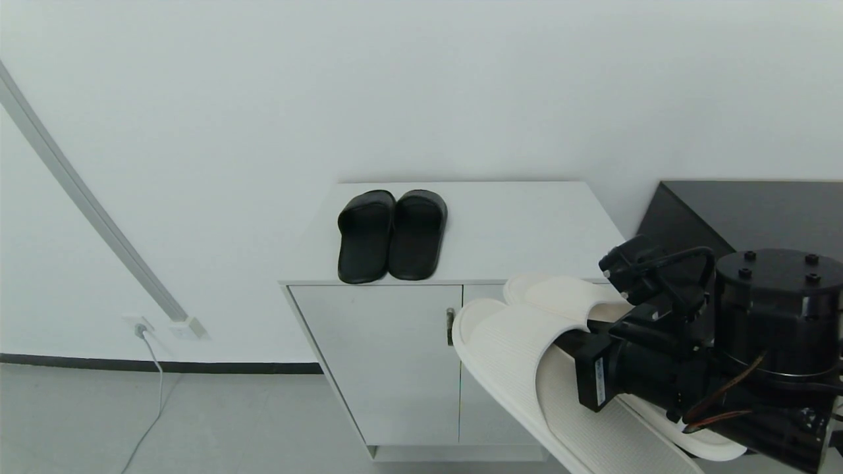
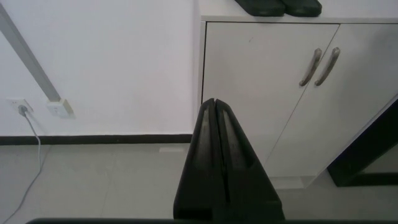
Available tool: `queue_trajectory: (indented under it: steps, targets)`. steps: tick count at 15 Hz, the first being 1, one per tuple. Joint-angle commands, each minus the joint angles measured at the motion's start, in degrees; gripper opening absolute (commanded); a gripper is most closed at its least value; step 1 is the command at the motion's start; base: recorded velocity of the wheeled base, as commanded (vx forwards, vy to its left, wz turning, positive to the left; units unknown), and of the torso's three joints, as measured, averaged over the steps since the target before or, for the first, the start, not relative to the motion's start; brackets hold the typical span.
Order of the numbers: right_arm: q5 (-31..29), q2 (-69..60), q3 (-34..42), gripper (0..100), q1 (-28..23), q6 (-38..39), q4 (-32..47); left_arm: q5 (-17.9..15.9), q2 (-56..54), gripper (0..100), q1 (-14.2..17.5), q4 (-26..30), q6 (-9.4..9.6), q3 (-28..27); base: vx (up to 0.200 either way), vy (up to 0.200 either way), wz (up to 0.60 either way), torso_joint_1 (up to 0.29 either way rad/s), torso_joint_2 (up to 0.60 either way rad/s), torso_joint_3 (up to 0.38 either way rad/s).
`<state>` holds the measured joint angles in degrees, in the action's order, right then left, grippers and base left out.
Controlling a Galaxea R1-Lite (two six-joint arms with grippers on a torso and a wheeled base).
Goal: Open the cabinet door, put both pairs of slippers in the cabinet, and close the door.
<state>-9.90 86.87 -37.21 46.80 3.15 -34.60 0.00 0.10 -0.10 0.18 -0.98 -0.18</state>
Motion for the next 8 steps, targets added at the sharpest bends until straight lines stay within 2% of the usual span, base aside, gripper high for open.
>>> queue_trajectory:
  steps: [1,6,8]
  targets:
    - [-0.03,0.14,-0.06,0,0.05,0.02,-0.03,0.0,0.08,0,0.01,-0.01,-0.08,0.01,0.0,0.0,0.0,0.0,0.0,0.0]
    - [0.06,0.49,0.29,0,0.05,0.11,-0.03,0.0,0.08,0,0.01,-0.01,0.1,0.09,0.0,0.0,0.0,0.0,0.0,0.0]
    - [0.06,0.49,0.38,0,0.05,0.02,-0.03,0.09,0.08,0,0.01,-0.01,0.18,0.09,0.0,0.0,0.0,-0.075,0.16,0.105]
